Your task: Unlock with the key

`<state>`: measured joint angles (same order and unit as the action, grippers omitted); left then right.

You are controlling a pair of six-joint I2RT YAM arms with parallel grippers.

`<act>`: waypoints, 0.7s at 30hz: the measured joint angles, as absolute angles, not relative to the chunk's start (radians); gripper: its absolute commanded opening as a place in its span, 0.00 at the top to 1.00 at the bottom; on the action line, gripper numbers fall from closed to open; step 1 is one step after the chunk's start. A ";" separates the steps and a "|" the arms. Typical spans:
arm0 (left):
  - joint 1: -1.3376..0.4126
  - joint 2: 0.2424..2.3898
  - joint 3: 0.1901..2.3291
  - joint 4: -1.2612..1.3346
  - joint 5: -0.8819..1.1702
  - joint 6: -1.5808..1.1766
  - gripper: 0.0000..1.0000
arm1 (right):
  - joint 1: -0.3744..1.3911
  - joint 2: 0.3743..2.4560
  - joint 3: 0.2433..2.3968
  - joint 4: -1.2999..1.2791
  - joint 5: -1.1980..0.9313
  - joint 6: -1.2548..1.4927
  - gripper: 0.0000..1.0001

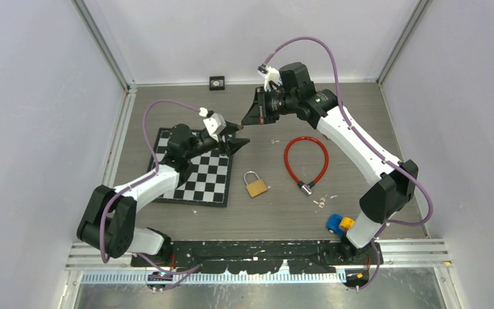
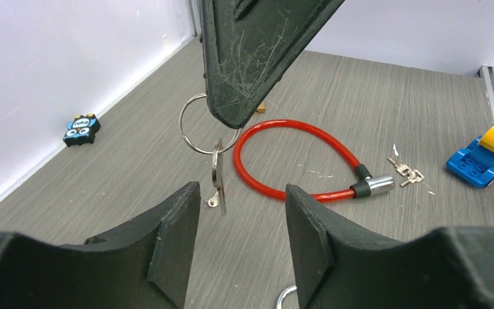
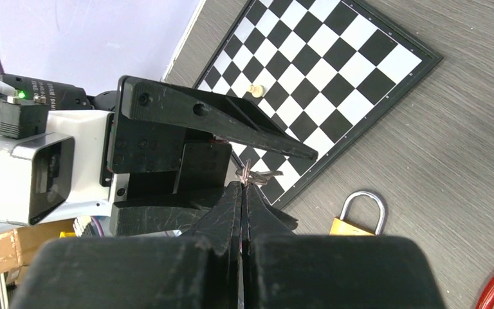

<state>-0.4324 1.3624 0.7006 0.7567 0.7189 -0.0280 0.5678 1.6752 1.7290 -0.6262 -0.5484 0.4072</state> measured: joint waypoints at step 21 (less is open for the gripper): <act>-0.433 1.382 0.683 0.845 0.719 -0.041 0.88 | 0.539 1.675 1.701 -0.593 -0.572 0.437 0.99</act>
